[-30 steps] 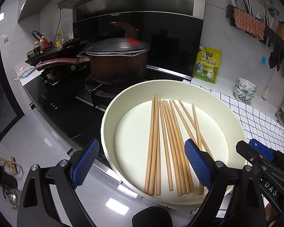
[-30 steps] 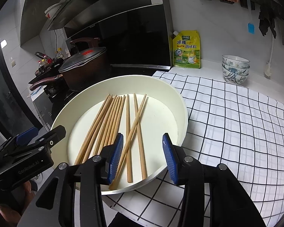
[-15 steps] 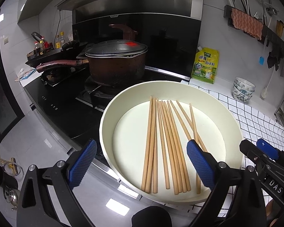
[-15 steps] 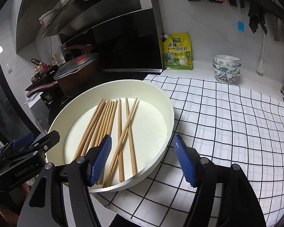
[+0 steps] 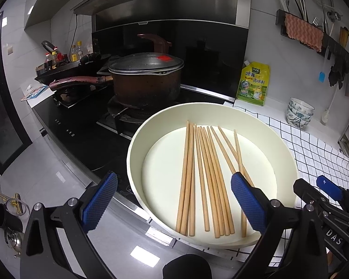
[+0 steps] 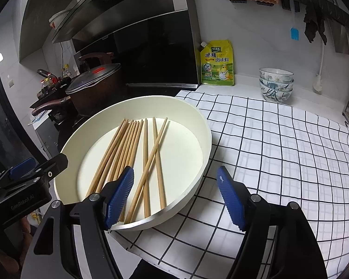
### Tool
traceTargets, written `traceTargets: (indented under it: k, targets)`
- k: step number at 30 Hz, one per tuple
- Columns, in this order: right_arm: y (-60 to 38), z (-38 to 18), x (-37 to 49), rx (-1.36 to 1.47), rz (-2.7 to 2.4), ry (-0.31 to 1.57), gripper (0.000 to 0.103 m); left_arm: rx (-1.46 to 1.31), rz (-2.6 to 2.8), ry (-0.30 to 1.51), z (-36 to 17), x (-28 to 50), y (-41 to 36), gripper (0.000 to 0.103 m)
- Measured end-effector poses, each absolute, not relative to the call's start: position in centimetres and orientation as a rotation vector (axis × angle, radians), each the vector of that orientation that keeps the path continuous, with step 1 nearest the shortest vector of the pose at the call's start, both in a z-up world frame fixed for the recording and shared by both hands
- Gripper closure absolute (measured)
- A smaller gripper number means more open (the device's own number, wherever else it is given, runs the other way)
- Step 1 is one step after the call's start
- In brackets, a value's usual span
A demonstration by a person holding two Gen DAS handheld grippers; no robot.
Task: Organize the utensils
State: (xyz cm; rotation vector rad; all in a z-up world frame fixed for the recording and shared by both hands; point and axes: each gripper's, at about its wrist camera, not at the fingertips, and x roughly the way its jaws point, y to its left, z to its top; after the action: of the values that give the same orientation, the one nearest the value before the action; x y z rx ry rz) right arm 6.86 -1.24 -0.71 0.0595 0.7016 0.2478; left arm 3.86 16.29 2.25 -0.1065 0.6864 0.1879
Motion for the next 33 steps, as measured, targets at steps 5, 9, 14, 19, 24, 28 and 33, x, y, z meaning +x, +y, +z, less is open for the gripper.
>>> traceTargets:
  k: [5,9,14,19,24,28,33]
  targets:
    - [-1.3,-0.5,6.5,0.053,0.243,0.695,0.033,-0.108,0.187,0.677,2.6,3.7,16.3,0.006]
    - [-1.3,-0.4,6.3,0.055,0.242,0.690,0.033,-0.105,0.186,0.668,2.9,3.5,16.2,0.006]
    - [-1.3,-0.1,5.9,0.051,0.246,0.681,0.033,-0.098,0.187,0.658,3.3,3.2,16.0,0.006]
    - [-1.2,0.1,5.5,0.043,0.247,0.672,0.032,-0.094,0.188,0.651,3.6,3.0,15.7,0.006]
    - [-1.2,0.2,5.3,0.042,0.246,0.668,0.033,-0.084,0.182,0.643,3.9,2.6,15.4,0.006]
    - [-1.2,0.4,5.2,0.042,0.245,0.666,0.033,-0.083,0.184,0.646,4.0,2.6,15.4,0.006]
    - [-1.2,0.6,4.9,0.039,0.245,0.660,0.033,-0.091,0.191,0.641,4.2,2.4,15.4,0.006]
